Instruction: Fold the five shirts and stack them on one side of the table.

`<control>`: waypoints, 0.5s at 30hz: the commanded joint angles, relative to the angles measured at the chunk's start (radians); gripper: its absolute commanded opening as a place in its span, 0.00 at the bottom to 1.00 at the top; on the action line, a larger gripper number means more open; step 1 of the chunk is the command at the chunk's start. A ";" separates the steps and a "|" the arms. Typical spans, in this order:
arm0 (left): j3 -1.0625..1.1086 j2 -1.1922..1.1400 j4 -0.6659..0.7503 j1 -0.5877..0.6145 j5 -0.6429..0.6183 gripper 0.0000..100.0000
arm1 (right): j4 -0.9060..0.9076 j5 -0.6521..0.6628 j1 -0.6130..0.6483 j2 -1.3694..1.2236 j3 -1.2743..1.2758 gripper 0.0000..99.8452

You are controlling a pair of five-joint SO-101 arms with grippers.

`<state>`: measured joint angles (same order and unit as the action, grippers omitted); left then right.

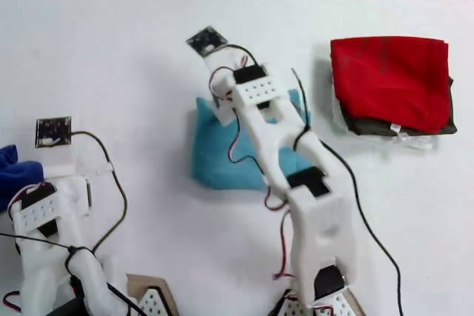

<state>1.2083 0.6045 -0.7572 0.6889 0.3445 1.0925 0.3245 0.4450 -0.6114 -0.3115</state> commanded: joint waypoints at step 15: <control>-0.004 0.025 0.014 0.002 -0.005 0.03 | 0.460 -0.008 0.027 -0.421 -1.057 0.02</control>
<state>1.2083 0.6045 -0.7572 0.6889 0.3445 1.3963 0.3245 0.4542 -1.0487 -1.1707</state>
